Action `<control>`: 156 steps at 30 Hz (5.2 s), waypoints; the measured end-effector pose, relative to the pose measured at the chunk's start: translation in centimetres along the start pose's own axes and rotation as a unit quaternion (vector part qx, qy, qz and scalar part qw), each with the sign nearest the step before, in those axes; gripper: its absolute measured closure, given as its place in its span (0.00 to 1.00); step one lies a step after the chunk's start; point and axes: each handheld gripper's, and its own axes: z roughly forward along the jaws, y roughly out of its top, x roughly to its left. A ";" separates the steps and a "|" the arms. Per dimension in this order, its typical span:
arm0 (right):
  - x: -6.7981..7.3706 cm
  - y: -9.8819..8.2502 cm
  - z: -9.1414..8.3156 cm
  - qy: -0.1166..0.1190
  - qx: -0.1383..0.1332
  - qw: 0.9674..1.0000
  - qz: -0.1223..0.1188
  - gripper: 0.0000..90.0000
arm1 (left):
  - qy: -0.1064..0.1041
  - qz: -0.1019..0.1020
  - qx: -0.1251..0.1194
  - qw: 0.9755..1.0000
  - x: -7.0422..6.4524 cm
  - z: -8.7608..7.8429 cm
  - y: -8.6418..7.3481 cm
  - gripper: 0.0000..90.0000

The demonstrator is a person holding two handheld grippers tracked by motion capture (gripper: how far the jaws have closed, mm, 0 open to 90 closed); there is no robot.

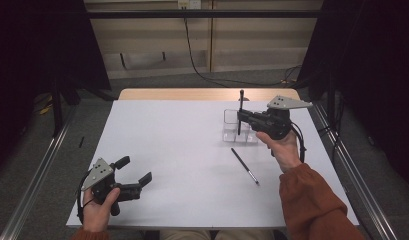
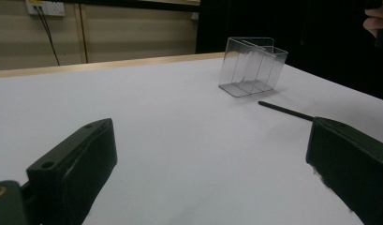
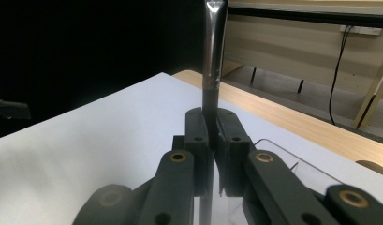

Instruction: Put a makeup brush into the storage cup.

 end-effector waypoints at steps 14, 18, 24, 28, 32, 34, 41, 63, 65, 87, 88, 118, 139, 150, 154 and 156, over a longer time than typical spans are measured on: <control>-1.1 1.7 2.8 -0.038 0.003 0.999 -0.001 0.93 | -0.003 0.005 0.003 1.000 -0.3 -0.2 0.0 0.02; -1.6 1.9 3.5 -0.056 0.008 0.998 0.008 0.93 | -0.001 0.007 0.006 1.000 -0.2 -0.1 0.0 0.02; -2.1 2.3 4.1 -0.067 0.000 0.998 0.020 0.93 | -0.001 0.006 0.004 1.000 -0.2 -0.1 0.0 0.02; -2.2 2.2 4.6 -0.069 0.002 0.997 0.020 0.93 | 0.001 0.008 0.007 1.000 -0.2 -0.1 0.0 0.03; -2.5 1.8 5.2 -0.072 0.009 0.997 0.024 0.93 | 0.000 0.005 0.004 1.000 -0.2 -0.2 -0.1 0.03; -2.6 1.7 5.4 -0.072 0.007 0.997 0.028 0.93 | 0.000 0.005 0.004 1.000 -0.1 -0.2 -0.1 0.03; -2.8 1.0 5.7 -0.076 0.011 0.997 0.031 0.93 | -0.003 0.009 0.006 1.000 -0.1 -0.2 -0.1 0.03; -3.9 -1.5 6.2 -0.082 0.024 0.995 0.046 0.93 | -0.003 0.012 0.007 1.000 0.0 -0.2 -0.1 0.03; -3.8 -1.7 6.3 -0.081 0.024 0.995 0.046 0.93 | -0.003 0.013 0.008 1.000 0.0 -0.2 -0.1 0.03; -4.0 -3.7 7.0 -0.081 0.037 0.994 0.055 0.93 | -0.006 0.018 0.008 1.000 0.0 -0.1 0.0 0.03; -4.0 -3.6 7.0 -0.082 0.036 0.994 0.056 0.93 | -0.005 0.018 0.008 1.000 0.0 -0.1 0.0 0.03; -4.2 -4.1 5.8 -0.086 0.035 0.994 0.062 0.49 | -0.006 0.022 0.011 1.000 0.0 0.0 -0.1 0.03; -3.3 -3.9 3.6 -0.067 0.029 0.996 0.055 0.04 | -0.004 0.020 0.007 1.000 0.1 -0.1 0.0 0.03; -2.6 -4.4 2.6 -0.053 0.021 0.997 0.055 0.02 | -0.001 0.019 0.009 1.000 0.2 -0.2 0.0 0.03; -2.4 -4.6 2.1 -0.054 0.019 0.997 0.054 0.03 | 0.001 0.019 0.008 1.000 0.3 -0.2 0.0 0.03; -2.2 -4.8 1.8 -0.054 0.022 0.997 0.049 0.03 | -0.001 0.021 0.009 1.000 0.3 -0.3 0.0 0.03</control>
